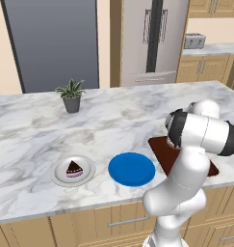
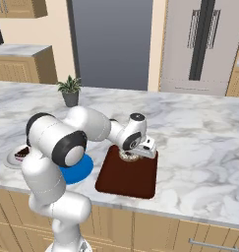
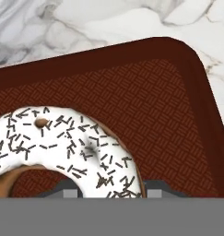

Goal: Move the dessert items from the plates to the tray.

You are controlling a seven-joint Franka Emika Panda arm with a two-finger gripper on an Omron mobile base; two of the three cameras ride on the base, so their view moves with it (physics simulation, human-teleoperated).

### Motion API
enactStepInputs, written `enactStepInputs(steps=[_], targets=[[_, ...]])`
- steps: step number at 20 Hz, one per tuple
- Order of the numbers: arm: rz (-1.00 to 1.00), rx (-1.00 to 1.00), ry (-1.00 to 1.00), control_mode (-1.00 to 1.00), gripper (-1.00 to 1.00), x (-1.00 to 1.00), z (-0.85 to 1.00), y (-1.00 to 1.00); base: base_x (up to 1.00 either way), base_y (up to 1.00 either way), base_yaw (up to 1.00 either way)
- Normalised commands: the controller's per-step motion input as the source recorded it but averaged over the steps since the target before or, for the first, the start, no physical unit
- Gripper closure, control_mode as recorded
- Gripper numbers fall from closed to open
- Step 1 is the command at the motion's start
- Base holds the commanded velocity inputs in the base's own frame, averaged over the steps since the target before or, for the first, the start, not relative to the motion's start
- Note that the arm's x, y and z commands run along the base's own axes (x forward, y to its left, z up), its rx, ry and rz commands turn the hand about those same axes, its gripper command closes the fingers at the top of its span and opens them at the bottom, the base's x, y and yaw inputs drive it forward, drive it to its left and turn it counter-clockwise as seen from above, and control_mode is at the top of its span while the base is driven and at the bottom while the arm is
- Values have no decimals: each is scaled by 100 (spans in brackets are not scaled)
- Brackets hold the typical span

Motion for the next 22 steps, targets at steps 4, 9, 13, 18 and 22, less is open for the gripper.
enactStepInputs(steps=[4, 9, 13, 18, 22], targets=[[0, 1, 0, -100, -100, 3, -14, 0, 0, 0, 0], [0, 0, 0, -100, -100, 0, -9, 0, 0, 0, 0], [0, 0, 0, -100, -100, 0, -2, 0, 0, 0, 0], [-1, 0, 0, -100, -100, -22, 75, 3, 0, 0, 0], [-2, 0, -1, -100, -100, -48, 94, 67, 0, 0, 0]])
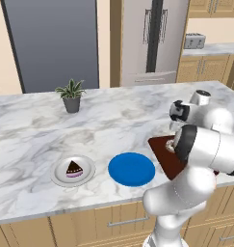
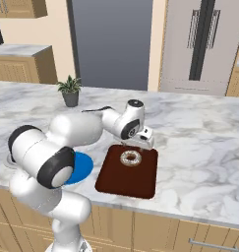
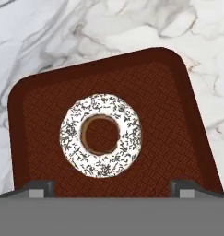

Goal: Move the dessert items from the plates to the tray.

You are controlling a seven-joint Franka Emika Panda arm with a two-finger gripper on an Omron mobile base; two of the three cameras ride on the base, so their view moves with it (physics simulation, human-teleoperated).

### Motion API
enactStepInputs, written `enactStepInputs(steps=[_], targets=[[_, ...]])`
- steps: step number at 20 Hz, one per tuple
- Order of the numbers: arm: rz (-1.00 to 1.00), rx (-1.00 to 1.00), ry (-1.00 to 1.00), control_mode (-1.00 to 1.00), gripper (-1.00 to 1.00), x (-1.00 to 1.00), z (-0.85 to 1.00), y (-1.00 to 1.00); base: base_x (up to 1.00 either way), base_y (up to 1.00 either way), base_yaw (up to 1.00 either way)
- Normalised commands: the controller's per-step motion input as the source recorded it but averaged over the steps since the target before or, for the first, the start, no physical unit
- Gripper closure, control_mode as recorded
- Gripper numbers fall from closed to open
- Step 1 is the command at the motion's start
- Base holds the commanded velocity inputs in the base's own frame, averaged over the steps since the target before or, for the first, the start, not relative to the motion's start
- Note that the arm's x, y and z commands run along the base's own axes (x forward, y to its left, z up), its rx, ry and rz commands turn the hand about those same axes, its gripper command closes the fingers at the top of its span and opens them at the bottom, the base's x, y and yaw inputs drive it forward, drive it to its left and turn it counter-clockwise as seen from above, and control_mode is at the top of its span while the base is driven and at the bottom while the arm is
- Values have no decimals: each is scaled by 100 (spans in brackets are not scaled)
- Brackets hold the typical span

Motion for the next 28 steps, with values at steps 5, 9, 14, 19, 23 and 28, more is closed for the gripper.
enactStepInputs(steps=[5, 9, 14, 19, 23, 28], targets=[[9, 1, 10, -100, -100, -26, 83, 83, 0, 0, 0], [40, 0, 3, -100, -100, -38, 76, 100, 0, 0, 0], [20, -3, -7, -100, -100, -28, 24, 100, 0, 0, 0], [-24, -2, -4, -100, -100, -12, -1, 100, 0, 0, 0], [-33, -2, 8, -100, -100, -3, 10, 100, 0, 0, 0], [-15, -2, 28, -100, -100, 7, 19, 100, 0, 0, 0]])
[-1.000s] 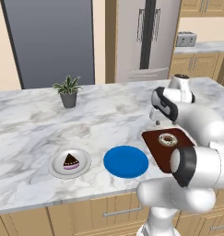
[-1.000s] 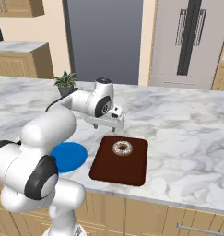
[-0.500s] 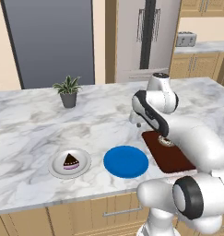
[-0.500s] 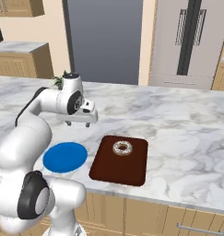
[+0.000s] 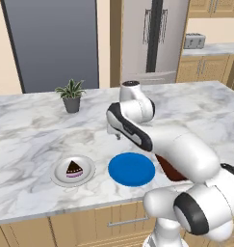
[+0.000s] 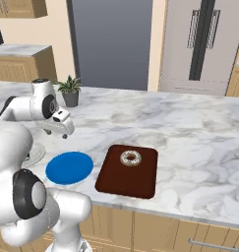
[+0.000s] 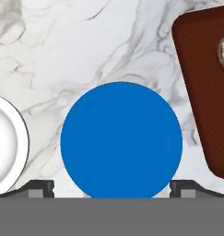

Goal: Move the dessert items from the plates to the tray.

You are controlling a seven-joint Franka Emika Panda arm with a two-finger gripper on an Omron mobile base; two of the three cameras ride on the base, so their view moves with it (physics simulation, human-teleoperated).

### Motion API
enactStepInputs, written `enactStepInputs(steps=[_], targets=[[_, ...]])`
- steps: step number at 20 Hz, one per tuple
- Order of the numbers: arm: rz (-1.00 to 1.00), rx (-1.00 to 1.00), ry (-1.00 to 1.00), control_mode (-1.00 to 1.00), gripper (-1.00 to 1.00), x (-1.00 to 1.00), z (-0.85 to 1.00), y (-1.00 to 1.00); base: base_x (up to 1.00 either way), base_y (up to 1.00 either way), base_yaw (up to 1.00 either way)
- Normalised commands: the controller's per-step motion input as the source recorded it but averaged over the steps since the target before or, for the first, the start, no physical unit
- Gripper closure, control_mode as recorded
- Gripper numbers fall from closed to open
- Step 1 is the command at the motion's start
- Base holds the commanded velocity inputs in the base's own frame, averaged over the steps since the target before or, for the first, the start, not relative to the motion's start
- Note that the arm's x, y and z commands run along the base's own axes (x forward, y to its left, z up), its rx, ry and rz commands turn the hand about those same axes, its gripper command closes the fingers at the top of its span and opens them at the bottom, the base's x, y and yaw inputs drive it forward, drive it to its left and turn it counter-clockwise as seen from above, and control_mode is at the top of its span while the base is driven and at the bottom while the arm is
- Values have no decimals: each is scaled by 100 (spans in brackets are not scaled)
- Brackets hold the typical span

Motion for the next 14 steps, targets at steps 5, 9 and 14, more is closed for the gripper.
enactStepInputs(steps=[5, 9, 14], targets=[[0, -1, 16, -100, -100, 11, 0, 100, 0, 0, 0], [0, -2, 2, -100, -100, 6, -32, 98, 0, 0, 0], [6, 0, -6, -100, -100, 4, -32, 74, 0, 0, 0]])
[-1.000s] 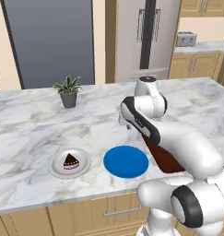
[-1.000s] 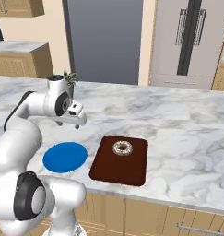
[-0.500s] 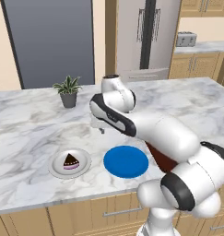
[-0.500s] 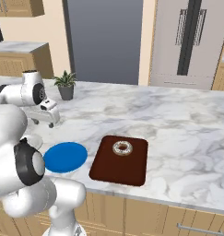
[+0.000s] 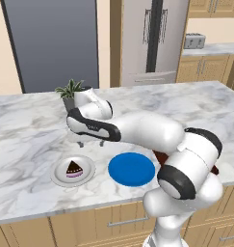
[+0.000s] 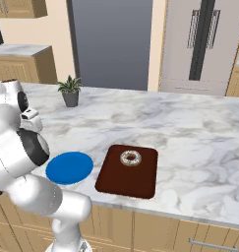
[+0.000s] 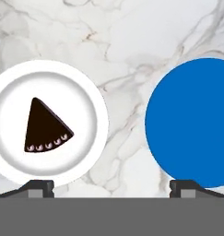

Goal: Move the dessert items from the plates to the tray.

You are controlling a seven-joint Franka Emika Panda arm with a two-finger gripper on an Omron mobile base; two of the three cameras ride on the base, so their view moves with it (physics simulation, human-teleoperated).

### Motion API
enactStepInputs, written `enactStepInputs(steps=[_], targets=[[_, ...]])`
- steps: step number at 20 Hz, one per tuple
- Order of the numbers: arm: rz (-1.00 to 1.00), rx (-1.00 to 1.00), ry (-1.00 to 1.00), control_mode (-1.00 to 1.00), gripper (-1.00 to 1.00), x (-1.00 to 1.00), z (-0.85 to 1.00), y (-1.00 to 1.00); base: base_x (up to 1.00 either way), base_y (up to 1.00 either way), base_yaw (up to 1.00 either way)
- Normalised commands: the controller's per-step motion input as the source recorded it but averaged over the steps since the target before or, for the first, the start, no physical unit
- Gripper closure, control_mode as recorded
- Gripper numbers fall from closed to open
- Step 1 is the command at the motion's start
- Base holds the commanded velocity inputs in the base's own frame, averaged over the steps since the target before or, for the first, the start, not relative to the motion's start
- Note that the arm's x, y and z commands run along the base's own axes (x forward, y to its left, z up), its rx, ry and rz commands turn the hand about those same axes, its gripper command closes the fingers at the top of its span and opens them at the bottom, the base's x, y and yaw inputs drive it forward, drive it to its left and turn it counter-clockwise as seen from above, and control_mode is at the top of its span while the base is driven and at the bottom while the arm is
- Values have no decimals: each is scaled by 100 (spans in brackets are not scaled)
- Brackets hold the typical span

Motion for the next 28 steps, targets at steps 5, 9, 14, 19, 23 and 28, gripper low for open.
enactStepInputs(steps=[5, 9, 14, 19, 23, 28], targets=[[20, 0, 1, -100, -100, 16, -18, 48, 0, 0, 0], [31, 1, 0, -100, -100, 1, -28, 36, 0, 0, 0], [19, 0, 0, -100, -100, 0, -13, 46, 0, 0, 0], [1, 0, 0, -100, -100, 6, -1, 4, 0, 0, 0], [0, 0, 0, -100, -100, 15, -21, 7, 0, 0, 0], [0, 0, 0, -100, -100, 17, -29, 10, 0, 0, 0]])
